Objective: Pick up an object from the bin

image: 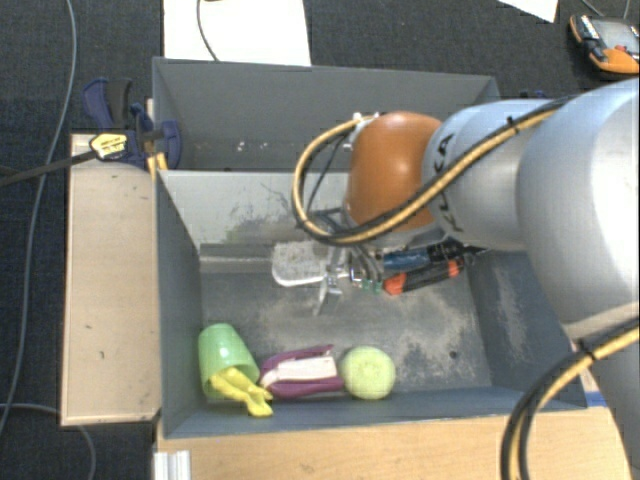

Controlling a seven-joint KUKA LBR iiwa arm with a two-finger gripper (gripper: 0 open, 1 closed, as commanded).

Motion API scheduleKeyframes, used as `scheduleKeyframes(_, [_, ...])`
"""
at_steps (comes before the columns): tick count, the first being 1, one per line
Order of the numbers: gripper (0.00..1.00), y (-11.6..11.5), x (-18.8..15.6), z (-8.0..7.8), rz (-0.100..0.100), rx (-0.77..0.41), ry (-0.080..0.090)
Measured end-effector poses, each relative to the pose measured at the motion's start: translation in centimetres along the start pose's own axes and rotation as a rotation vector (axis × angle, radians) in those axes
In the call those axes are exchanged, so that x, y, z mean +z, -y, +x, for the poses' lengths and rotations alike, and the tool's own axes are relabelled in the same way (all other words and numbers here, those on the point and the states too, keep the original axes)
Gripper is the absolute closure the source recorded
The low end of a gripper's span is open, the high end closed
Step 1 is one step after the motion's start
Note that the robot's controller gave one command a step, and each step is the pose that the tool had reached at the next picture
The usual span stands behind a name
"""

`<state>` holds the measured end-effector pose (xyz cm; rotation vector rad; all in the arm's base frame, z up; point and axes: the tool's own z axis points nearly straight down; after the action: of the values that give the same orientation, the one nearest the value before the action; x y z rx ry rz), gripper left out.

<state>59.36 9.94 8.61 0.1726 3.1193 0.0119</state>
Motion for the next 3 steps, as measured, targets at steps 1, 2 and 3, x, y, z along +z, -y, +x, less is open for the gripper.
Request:
scheduleKeyframes(1, [0.0,-0.3,-7.7,0.3,0.001,-0.002,0.003])
scheduleKeyframes(2, [0.0,-0.4,1.4,0.0,-0.007,0.007,0.005])
scheduleKeyframes(3, [0.0,0.1,1.5,0.3,-0.006,0.109,0.013])
